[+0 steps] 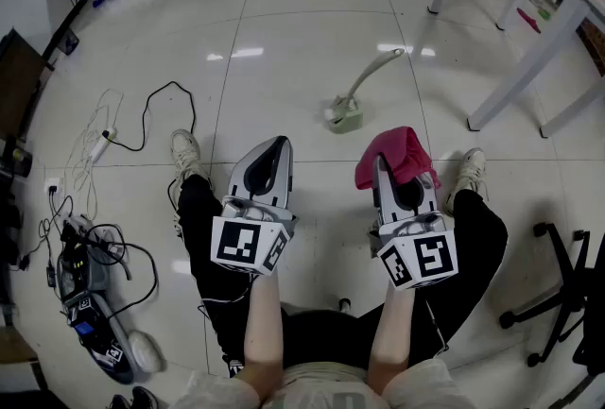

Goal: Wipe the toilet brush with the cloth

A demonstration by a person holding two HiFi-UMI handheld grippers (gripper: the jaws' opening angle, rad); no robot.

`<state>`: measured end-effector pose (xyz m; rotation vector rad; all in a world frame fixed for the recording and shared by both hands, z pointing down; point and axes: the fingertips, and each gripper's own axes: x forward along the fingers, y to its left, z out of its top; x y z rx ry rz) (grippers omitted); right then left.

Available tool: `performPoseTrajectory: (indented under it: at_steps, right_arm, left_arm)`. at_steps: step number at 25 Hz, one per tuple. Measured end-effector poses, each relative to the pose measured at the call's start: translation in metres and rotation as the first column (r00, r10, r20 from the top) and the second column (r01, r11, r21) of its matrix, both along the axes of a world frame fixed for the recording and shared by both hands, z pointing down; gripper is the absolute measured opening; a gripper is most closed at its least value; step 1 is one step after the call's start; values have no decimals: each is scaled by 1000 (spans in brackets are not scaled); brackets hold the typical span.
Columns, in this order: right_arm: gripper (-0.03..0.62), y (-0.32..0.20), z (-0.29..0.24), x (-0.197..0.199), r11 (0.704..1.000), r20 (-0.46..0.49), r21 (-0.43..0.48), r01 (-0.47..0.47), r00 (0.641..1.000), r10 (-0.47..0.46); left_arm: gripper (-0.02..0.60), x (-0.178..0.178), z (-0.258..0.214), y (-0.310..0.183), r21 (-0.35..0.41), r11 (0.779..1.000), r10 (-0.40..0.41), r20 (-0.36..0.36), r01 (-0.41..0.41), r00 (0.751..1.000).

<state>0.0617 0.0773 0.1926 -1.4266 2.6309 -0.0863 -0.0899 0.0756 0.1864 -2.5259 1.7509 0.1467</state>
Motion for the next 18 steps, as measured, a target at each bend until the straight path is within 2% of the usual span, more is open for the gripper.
performPoseTrajectory:
  at_steps: [4, 10, 14, 18]
  right_arm:
    - [32, -58, -6, -12, 1000, 5, -5, -14, 1000, 14]
    - [32, -137, -31, -33, 996, -38, 85, -8, 999, 11]
    - [32, -165, -18, -36, 993, -41, 117, 22, 999, -17]
    - [32, -174, 31, -24, 994, -44, 78, 72, 997, -69]
  left_arm:
    - [5, -12, -6, -57, -1, 1000, 19, 3, -19, 1000]
    - [5, -12, -10, -156, 5, 996, 87, -17, -87, 996]
    - [5, -5, 12, -202, -41, 994, 102, -35, -104, 994]
    - [5, 5, 59, -224, -128, 985, 110, -72, -118, 991]
